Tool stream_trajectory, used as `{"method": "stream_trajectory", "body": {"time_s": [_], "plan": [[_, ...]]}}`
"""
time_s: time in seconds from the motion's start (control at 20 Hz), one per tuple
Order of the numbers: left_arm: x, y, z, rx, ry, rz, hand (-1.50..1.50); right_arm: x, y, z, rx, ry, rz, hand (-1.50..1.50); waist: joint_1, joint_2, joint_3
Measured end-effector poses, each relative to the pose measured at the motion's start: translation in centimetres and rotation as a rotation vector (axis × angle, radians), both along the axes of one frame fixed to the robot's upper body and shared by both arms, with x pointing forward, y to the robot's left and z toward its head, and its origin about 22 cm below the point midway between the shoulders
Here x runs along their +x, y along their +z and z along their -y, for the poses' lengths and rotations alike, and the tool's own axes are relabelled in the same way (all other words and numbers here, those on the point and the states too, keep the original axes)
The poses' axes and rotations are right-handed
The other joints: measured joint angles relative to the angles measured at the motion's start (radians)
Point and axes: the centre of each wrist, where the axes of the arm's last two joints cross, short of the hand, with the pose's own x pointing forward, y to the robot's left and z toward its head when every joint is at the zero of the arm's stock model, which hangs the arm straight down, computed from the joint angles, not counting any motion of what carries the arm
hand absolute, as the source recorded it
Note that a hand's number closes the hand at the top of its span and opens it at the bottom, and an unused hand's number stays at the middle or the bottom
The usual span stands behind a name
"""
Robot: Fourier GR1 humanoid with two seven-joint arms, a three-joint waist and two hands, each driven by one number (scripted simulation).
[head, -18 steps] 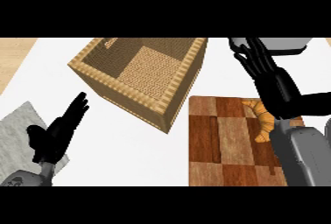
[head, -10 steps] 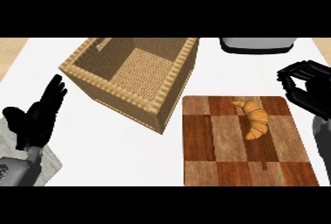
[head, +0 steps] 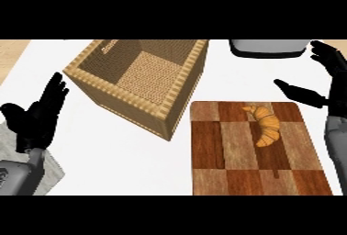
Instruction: Pick the croissant from the cutting board and place it in the basket
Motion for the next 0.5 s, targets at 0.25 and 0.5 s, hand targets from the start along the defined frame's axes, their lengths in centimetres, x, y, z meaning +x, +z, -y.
{"method": "stream_trajectory", "body": {"time_s": [0.25, 0.5], "plan": [[-0.1, -0.3, -0.4, 0.001, 0.024, 0.001, 0.00, -0.3, 4.1, 1.5, -0.175, -0.088, -0.197, -1.50, -0.017, -0.006, -0.003], [-0.3, -0.4, -0.7, 0.003, 0.031, -0.007, 0.00, -1.1, 6.7, 2.4, -0.349, -0.002, -0.537, -1.50, -0.026, -0.011, -0.004]]}}
